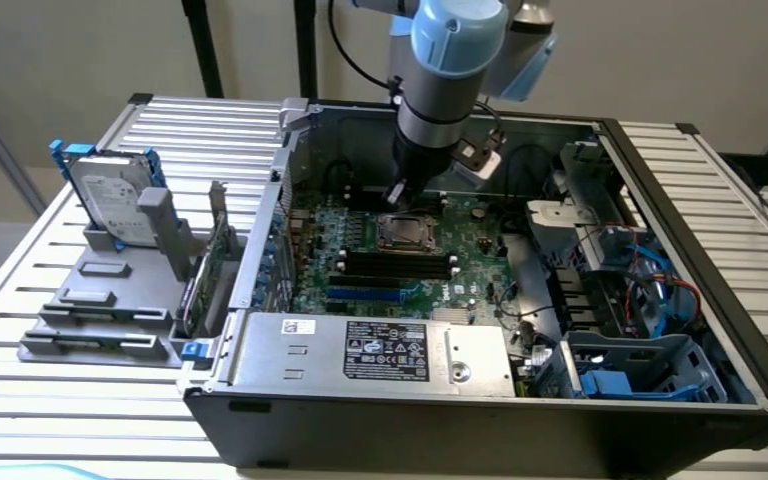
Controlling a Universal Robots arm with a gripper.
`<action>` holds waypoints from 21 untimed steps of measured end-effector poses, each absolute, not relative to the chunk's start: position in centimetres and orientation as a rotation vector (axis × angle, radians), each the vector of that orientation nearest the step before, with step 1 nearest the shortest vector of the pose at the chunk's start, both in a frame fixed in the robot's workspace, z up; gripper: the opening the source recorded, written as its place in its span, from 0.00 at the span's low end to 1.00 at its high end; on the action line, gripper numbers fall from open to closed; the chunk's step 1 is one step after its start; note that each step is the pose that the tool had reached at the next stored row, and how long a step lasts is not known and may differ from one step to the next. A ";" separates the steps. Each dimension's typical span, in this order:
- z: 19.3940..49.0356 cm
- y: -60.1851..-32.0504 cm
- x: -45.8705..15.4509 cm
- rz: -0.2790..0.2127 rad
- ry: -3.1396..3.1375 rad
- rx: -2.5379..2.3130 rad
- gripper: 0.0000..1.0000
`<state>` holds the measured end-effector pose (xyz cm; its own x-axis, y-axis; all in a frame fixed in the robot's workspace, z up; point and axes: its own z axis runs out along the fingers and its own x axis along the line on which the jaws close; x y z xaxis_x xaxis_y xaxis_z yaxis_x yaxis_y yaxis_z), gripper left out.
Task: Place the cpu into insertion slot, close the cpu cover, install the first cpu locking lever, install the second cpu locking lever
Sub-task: 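Install the first cpu locking lever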
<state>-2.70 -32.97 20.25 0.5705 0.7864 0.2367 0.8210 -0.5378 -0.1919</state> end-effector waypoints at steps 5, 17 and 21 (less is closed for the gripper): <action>20.0 -33.0 -2.4 -0.176 -1.335 -2.520 0.11; 19.7 -33.4 -2.1 -0.181 -1.356 -2.511 0.11; 19.7 -33.5 -2.1 -0.182 -1.362 -2.508 0.11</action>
<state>-2.13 -33.51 19.69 0.5474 0.8012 0.2418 0.8366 -0.5160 -0.1839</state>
